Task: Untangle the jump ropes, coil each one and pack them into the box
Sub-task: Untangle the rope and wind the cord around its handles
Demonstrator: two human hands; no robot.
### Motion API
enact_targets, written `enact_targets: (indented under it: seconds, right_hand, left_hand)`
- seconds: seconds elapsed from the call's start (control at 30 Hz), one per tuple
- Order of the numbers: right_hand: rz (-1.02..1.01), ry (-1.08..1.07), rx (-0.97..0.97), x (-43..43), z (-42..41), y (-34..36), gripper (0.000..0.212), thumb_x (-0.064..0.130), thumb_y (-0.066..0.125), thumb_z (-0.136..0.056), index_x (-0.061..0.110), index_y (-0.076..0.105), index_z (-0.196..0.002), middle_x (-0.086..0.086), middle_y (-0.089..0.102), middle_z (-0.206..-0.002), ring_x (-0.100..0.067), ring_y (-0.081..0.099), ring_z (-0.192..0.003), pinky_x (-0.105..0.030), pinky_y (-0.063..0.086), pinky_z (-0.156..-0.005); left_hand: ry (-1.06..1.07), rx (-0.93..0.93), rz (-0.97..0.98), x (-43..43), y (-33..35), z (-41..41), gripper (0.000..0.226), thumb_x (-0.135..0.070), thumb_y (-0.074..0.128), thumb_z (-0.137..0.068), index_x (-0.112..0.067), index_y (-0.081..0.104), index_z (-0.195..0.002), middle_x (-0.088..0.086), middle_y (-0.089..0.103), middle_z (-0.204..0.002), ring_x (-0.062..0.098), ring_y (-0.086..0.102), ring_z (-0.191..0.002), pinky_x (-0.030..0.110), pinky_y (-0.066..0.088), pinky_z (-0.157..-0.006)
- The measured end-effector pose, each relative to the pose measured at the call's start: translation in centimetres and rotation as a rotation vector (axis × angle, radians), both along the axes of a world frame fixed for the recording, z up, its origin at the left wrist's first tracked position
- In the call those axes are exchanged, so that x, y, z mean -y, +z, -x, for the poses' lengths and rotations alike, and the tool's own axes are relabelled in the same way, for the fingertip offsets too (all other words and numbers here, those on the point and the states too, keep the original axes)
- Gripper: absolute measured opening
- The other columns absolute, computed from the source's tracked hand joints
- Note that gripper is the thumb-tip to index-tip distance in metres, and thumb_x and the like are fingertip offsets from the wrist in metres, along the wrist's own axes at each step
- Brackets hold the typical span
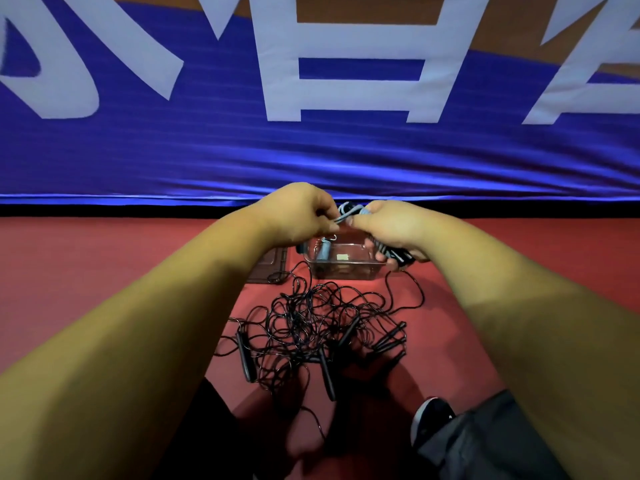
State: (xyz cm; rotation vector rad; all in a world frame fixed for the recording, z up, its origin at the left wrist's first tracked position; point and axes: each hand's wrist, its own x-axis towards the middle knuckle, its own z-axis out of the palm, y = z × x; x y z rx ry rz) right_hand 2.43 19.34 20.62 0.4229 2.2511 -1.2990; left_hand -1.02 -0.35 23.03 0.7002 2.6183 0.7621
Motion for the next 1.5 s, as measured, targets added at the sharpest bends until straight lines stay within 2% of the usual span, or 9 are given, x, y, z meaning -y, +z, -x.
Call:
enact_targets:
  seconds: [0.1, 0.23, 0.4, 0.53, 0.83, 0.9, 1.1, 1.33, 1.5]
  right_hand:
    - [0.083, -0.063, -0.043, 0.5, 0.1, 0.2, 0.013, 0.029, 0.063, -0.104, 0.021, 0.054, -0.109, -0.009, 0.053, -0.086, -0.018, 0.051, -0.052, -0.027, 0.044, -0.047]
    - [0.194, -0.129, -0.126, 1.5, 0.0, 1.4, 0.007, 0.02, 0.062, -0.096, 0.02, 0.056, -0.1, -0.007, 0.051, -0.08, -0.019, 0.048, -0.052, -0.028, 0.04, -0.053]
    - [0.385, -0.291, -0.06, 0.6, 0.1, 2.3, 0.061, 0.085, 0.059, -0.086, 0.027, 0.064, -0.103, -0.006, 0.053, -0.086, -0.018, 0.05, -0.052, -0.028, 0.042, -0.052]
    - [0.388, -0.297, -0.068, 0.3, 0.3, 2.0, 0.068, 0.087, 0.052, -0.089, 0.025, 0.065, -0.115, -0.005, 0.055, -0.082, -0.018, 0.05, -0.049, -0.029, 0.043, -0.051]
    - [0.448, -0.225, 0.004, 0.3, 0.0, 2.6, 0.061, 0.086, 0.051, -0.09, 0.027, 0.059, -0.102, 0.0, 0.052, -0.069, -0.016, 0.043, -0.048, -0.022, 0.034, -0.049]
    - [0.425, -0.218, 0.005, 0.4, -0.1, 2.8, 0.056, 0.079, 0.053, -0.094, 0.024, 0.059, -0.104, -0.001, 0.053, -0.071, -0.016, 0.044, -0.048, -0.022, 0.034, -0.05]
    - [0.407, -0.136, 0.036, 0.9, -0.6, 3.2, 0.045, 0.068, 0.055, -0.098, 0.023, 0.057, -0.101, -0.001, 0.052, -0.071, -0.017, 0.041, -0.048, -0.023, 0.034, -0.05]
    - [0.411, 0.104, 0.121, 1.6, -1.2, 2.6, 0.048, 0.067, 0.055, -0.101, 0.02, 0.059, -0.109, -0.001, 0.053, -0.069, -0.016, 0.04, -0.045, -0.023, 0.039, -0.045]
    - [0.419, 0.331, 0.342, 1.8, -2.0, 2.7, 0.049, 0.07, 0.048, -0.102, 0.023, 0.058, -0.107, 0.001, 0.049, -0.074, -0.012, 0.043, -0.049, -0.025, 0.045, -0.047]
  left_hand:
    - [0.058, 0.065, 0.064, -0.2, -0.7, 0.1, 0.025, -0.035, 0.087, -0.084, -0.015, 0.071, -0.086, 0.001, 0.069, -0.07, 0.013, 0.059, -0.054, 0.023, 0.044, -0.051]
    - [0.081, 0.025, 0.166, -0.5, -1.1, -0.2, 0.039, -0.05, 0.064, -0.1, -0.013, 0.066, -0.092, 0.001, 0.062, -0.069, 0.018, 0.058, -0.058, 0.027, 0.039, -0.05]
    - [0.156, 0.293, -0.404, -0.6, -0.1, -0.8, 0.049, -0.057, 0.042, -0.107, -0.017, 0.068, -0.093, -0.013, 0.042, -0.05, 0.006, 0.036, -0.042, 0.022, 0.031, -0.044]
    - [0.206, 0.389, -0.627, -0.5, 0.5, 0.1, 0.051, -0.059, 0.033, -0.109, -0.021, 0.064, -0.097, -0.005, 0.033, -0.068, 0.011, 0.029, -0.056, 0.024, 0.028, -0.05]
    - [0.057, 0.543, -0.553, 1.3, 0.4, -0.2, 0.028, -0.015, 0.052, -0.109, -0.014, 0.071, -0.129, -0.006, 0.079, -0.093, 0.009, 0.072, -0.081, 0.022, 0.059, -0.076]
    - [0.032, 0.503, -0.479, 1.6, 0.6, -0.2, 0.026, -0.017, 0.055, -0.108, -0.015, 0.074, -0.126, 0.003, 0.08, -0.106, 0.015, 0.075, -0.093, 0.027, 0.06, -0.084]
    - [0.063, 0.33, -0.196, 2.1, 0.2, 0.2, 0.018, -0.031, 0.065, -0.103, -0.023, 0.081, -0.107, -0.008, 0.072, -0.078, 0.012, 0.053, -0.071, 0.03, 0.043, -0.074]
    - [0.142, 0.3, -0.139, 2.3, -0.7, 0.6, 0.001, -0.016, 0.082, -0.09, -0.015, 0.082, -0.089, 0.008, 0.08, -0.086, 0.031, 0.074, -0.08, 0.045, 0.06, -0.081]
    - [0.134, 0.267, -0.175, 2.4, -0.5, 0.3, 0.022, 0.003, 0.072, -0.088, -0.015, 0.083, -0.083, 0.014, 0.078, -0.084, 0.015, 0.064, -0.07, 0.033, 0.058, -0.071]
